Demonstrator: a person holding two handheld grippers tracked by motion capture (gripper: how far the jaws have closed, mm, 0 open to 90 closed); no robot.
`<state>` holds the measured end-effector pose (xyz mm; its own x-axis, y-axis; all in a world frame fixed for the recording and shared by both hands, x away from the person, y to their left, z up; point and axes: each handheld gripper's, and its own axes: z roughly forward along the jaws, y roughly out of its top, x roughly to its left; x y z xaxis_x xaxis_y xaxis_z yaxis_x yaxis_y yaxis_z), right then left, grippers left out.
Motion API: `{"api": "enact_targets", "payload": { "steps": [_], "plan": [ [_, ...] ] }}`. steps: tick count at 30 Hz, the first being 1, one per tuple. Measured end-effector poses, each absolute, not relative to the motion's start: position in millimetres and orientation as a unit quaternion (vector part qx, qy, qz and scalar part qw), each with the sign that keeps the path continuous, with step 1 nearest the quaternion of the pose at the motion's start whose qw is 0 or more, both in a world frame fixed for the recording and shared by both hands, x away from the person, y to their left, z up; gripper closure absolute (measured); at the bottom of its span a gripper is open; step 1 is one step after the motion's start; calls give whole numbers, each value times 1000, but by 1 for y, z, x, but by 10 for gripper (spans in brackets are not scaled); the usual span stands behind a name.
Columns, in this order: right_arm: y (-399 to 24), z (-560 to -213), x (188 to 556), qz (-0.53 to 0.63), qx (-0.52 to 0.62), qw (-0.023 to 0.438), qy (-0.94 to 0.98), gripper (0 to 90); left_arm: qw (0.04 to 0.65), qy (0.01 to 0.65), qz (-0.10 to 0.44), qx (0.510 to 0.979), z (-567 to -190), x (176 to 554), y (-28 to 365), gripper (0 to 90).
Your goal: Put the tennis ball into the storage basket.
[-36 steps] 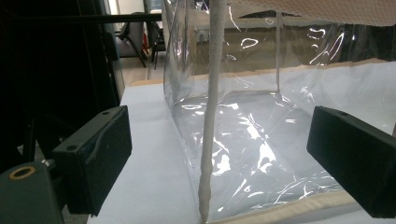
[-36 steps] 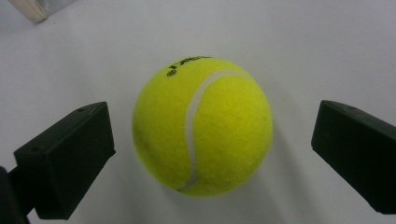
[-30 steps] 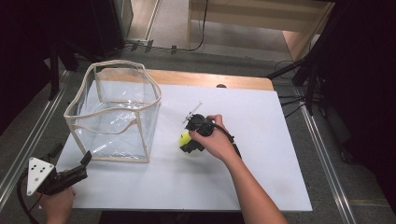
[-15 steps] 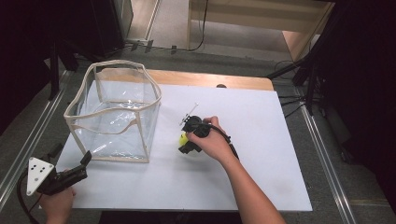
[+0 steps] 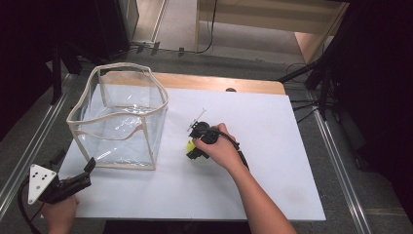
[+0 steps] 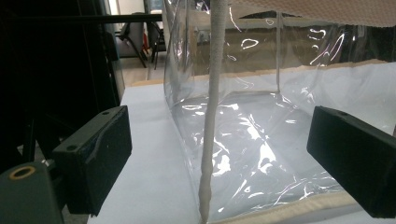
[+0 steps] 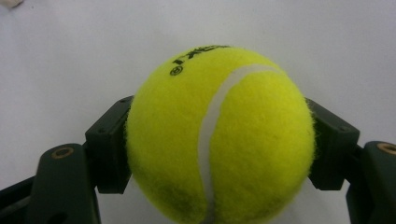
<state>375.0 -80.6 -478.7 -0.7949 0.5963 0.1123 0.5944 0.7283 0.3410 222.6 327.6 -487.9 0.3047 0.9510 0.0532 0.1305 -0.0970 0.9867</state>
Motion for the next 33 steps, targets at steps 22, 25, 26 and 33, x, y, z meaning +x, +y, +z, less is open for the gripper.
{"api": "enact_targets", "payload": {
  "steps": [22,25,26,33],
  "plan": [
    [-78,-467,376,192,312,-3,930,234,513,434,400,624,-488,223,327,69],
    [-74,-465,376,193,313,-9,930,234,513,434,399,624,-488,223,327,69],
    [-74,-465,376,193,313,-9,930,234,513,434,400,624,-488,223,327,69],
    [-67,-461,378,196,307,-8,931,234,513,434,400,623,-488,223,328,69]
  ]
}}
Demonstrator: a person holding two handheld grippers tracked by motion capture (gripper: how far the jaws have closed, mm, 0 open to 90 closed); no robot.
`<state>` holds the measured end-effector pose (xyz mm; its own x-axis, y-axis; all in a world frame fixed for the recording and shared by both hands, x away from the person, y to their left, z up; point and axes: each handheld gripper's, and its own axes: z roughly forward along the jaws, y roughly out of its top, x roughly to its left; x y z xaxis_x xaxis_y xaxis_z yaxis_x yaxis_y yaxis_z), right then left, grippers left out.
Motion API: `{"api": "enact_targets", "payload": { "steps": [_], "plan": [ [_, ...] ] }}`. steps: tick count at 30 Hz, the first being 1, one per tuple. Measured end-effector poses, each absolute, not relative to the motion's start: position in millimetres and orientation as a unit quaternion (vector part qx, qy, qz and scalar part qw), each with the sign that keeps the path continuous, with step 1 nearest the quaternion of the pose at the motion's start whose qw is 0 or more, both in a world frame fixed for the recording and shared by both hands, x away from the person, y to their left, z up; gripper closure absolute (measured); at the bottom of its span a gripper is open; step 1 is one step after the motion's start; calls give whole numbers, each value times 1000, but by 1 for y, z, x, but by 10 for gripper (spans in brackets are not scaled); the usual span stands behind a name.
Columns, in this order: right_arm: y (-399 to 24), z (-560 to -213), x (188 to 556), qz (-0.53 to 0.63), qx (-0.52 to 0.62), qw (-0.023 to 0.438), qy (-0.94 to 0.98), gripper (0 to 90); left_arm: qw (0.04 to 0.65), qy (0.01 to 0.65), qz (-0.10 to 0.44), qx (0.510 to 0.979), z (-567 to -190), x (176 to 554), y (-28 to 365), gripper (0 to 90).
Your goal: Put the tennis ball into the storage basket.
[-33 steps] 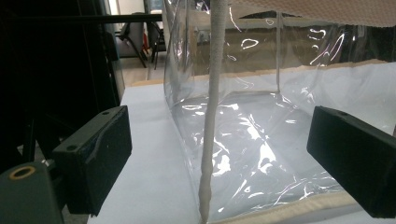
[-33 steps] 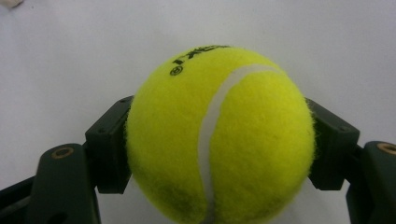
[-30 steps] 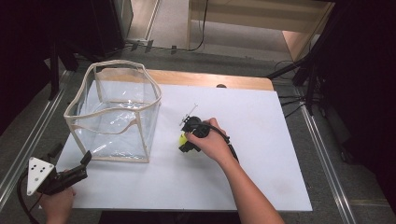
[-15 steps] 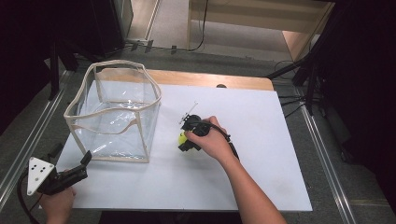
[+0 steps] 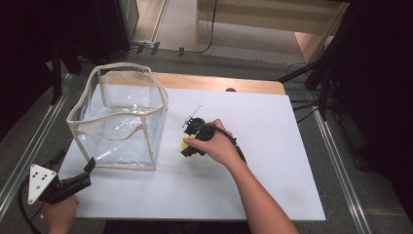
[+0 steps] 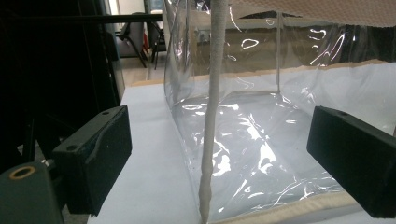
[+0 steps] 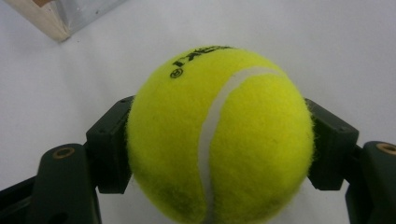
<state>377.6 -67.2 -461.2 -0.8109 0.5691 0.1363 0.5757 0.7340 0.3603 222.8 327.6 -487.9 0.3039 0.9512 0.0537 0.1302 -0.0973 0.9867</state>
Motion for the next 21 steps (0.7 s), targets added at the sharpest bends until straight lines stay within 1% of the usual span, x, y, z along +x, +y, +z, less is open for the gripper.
{"api": "enact_targets", "payload": {
  "steps": [15,21],
  "plan": [
    [-51,-453,375,-190,-278,-10,-942,237,513,435,400,623,-488,222,328,69],
    [-48,-449,376,-196,-277,-5,-941,239,514,435,399,623,-488,223,328,69]
  ]
}}
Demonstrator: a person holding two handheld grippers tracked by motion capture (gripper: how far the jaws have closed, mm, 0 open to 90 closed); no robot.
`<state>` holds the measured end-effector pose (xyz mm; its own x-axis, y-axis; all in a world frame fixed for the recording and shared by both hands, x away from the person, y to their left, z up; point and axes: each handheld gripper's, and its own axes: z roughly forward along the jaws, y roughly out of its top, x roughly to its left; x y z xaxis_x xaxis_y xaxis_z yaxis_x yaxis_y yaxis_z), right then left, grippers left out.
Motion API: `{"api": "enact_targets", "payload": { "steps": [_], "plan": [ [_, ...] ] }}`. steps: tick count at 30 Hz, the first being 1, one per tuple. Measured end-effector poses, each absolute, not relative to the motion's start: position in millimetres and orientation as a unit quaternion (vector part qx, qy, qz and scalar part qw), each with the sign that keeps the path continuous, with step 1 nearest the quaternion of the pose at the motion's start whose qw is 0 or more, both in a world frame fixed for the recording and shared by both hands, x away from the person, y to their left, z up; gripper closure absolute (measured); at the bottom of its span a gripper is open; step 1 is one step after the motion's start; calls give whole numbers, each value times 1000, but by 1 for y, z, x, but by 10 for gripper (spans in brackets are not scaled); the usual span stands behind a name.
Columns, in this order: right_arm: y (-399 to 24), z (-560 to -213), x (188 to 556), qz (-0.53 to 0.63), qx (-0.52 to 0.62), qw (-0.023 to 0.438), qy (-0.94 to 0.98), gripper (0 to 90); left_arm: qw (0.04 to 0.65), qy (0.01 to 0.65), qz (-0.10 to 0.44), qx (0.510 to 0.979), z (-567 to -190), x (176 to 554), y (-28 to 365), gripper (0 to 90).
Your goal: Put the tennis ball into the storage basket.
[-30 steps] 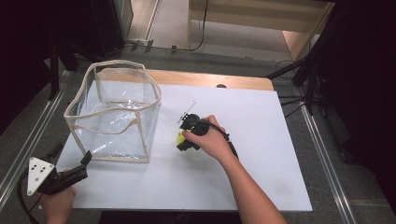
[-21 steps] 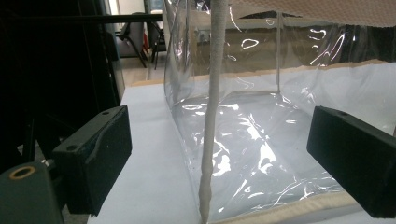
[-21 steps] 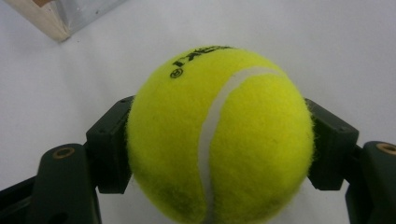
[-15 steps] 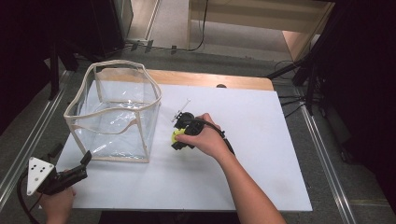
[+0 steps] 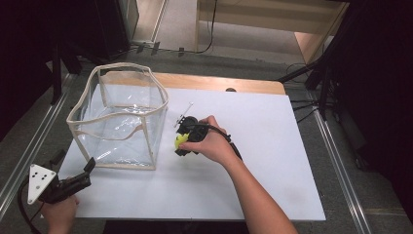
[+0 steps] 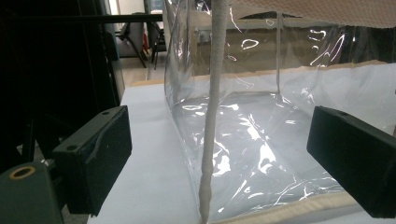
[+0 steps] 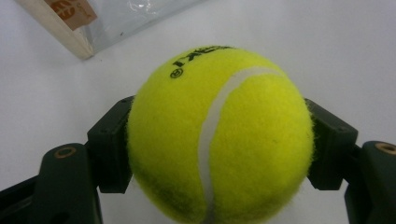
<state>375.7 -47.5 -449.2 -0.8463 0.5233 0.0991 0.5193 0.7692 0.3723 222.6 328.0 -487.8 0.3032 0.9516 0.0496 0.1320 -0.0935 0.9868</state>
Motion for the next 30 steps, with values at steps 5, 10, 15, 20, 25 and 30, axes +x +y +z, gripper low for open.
{"api": "enact_targets", "payload": {
  "steps": [5,10,15,20,25,30],
  "plan": [
    [-45,-444,376,197,267,12,943,239,514,436,398,622,-488,222,328,69],
    [-40,-440,375,195,274,20,942,240,515,435,398,622,-488,223,328,69],
    [-37,-433,375,197,263,20,944,240,515,435,398,622,-488,223,328,69],
    [-35,-425,375,208,251,15,945,240,516,436,397,621,-488,223,328,69],
    [-34,-417,375,209,243,16,947,240,516,436,397,621,-488,223,329,69],
    [-33,-411,376,213,240,18,947,240,516,436,397,621,-488,223,329,69]
  ]
}}
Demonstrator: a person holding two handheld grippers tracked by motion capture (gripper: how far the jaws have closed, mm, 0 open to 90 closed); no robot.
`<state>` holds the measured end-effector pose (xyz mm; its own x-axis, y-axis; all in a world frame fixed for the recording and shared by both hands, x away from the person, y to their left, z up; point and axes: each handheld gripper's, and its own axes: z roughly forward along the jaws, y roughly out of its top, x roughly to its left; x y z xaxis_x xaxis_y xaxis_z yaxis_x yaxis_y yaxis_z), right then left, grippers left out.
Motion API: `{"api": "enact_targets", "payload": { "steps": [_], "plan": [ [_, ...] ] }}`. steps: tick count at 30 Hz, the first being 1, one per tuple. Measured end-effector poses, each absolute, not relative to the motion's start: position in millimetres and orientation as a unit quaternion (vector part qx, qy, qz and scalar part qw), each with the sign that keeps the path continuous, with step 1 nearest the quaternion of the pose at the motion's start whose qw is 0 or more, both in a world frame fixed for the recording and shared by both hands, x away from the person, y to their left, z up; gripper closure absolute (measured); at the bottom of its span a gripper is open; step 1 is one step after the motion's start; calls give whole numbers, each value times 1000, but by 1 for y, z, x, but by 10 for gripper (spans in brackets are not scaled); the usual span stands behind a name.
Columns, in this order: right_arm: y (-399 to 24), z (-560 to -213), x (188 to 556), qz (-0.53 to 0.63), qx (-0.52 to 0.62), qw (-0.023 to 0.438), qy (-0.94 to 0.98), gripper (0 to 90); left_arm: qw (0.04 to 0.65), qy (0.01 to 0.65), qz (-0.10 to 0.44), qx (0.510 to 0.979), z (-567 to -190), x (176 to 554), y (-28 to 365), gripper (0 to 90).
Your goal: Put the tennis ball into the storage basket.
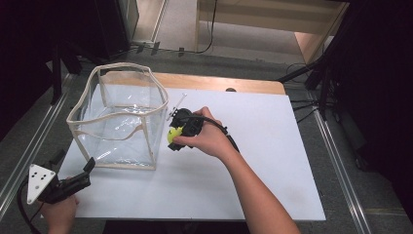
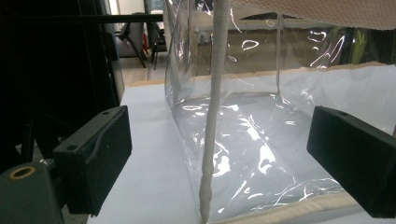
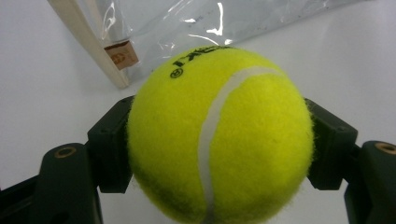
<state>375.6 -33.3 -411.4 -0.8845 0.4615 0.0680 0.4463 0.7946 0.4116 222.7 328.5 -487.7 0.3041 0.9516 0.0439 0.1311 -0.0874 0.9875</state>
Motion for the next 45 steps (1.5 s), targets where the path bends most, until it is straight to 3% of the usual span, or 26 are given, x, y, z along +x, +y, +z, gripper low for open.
{"api": "enact_targets", "payload": {
  "steps": [45],
  "plan": [
    [-36,-358,384,229,230,18,946,239,516,437,396,621,-488,223,329,69]
  ]
}}
